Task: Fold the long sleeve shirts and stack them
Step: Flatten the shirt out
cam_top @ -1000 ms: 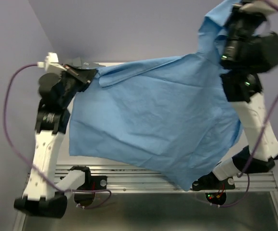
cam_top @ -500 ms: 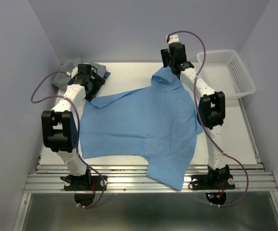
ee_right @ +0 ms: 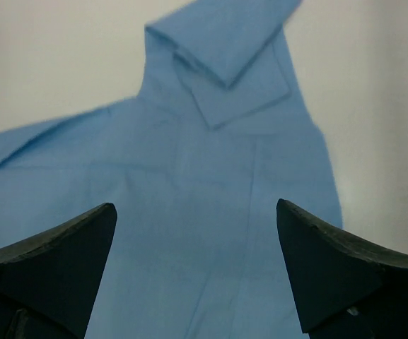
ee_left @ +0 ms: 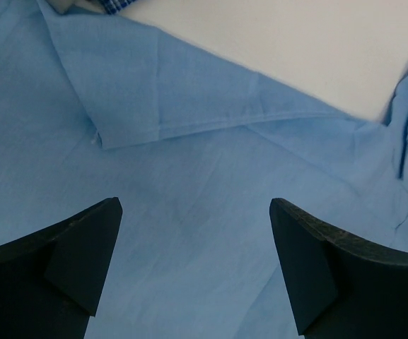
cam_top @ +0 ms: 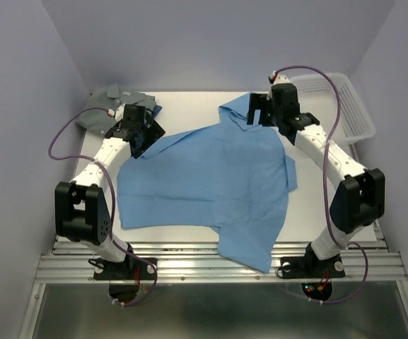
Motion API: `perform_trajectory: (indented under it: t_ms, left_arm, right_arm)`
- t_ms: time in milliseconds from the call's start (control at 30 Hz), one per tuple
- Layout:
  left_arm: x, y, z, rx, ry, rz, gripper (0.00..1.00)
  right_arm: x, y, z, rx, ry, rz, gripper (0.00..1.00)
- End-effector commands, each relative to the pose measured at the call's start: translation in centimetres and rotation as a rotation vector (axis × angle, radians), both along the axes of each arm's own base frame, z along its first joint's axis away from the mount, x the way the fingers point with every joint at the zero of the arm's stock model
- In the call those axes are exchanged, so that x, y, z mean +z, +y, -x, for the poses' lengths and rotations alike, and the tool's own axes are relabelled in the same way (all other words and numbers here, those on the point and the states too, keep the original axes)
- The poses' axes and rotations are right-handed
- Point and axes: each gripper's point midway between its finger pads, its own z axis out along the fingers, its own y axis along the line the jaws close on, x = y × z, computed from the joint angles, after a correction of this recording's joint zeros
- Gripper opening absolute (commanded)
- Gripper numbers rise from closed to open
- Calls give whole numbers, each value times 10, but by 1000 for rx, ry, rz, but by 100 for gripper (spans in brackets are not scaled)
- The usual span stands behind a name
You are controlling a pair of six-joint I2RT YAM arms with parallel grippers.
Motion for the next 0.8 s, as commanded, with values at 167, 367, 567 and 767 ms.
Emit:
perform_trajectory:
  t_ms: [167, 367, 567, 767]
  left_arm:
    - [-58, -54, 35, -216, 134, -72, 99]
    - [-77, -81, 41, -281, 168, -41, 99]
    - [-83, -83, 42, -264, 194, -56, 99]
    - [-79, -69, 35, -200, 206, -120, 99]
  right_arm:
    - [-149, 8, 110, -49, 414, -132, 100]
    - [-199, -14, 119, -155, 507, -36, 100]
    - [-242, -64, 150, -275, 641, 15, 100]
    - [-241, -128, 191, -446, 706, 70, 100]
